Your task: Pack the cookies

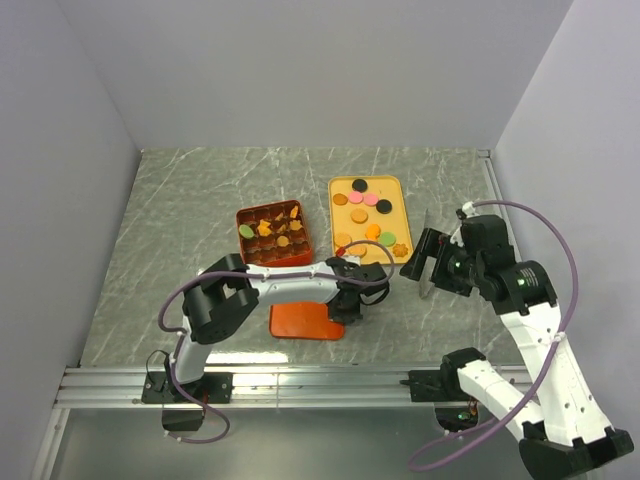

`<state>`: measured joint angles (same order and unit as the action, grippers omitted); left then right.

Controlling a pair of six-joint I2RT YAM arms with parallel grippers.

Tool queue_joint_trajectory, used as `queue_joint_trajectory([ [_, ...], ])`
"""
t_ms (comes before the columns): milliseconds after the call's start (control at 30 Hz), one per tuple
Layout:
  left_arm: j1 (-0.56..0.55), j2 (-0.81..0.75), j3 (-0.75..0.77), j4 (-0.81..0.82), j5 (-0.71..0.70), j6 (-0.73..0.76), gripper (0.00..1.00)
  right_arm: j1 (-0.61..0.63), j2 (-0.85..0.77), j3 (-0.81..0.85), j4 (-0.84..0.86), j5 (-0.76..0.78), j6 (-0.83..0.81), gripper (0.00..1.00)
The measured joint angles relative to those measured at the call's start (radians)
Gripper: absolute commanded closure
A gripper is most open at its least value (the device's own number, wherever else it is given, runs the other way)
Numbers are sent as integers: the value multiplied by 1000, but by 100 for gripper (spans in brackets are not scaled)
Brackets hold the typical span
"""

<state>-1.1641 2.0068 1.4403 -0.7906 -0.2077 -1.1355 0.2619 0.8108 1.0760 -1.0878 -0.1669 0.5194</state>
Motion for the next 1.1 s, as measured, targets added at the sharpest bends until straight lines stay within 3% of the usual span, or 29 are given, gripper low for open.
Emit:
queue_joint_trajectory([
  [200, -2, -95, -12, -64, 1, -8, 100, 0, 108, 153, -19, -62, -4, 0],
  [467, 18, -522, 20, -97, -1, 2, 100, -6, 270, 531, 45, -194, 16, 0],
  [600, 75, -747, 56, -30, 1, 64, 100, -32, 341, 580, 161, -361, 85, 0],
  [767, 130, -1041, 25, 159, 3, 157, 100, -31, 465, 553, 432, -658, 271, 0],
  [933, 143, -1231, 30, 323, 5, 240, 100, 14, 587, 555, 740, -816, 496, 0],
  [1000, 144, -1249, 57, 370, 13, 270, 100, 44, 608, 530, 927, -851, 617, 0],
  [1100, 145, -1247, 87, 429, 39, 304, 100, 90, 592, 338, 1416, -851, 910, 0],
])
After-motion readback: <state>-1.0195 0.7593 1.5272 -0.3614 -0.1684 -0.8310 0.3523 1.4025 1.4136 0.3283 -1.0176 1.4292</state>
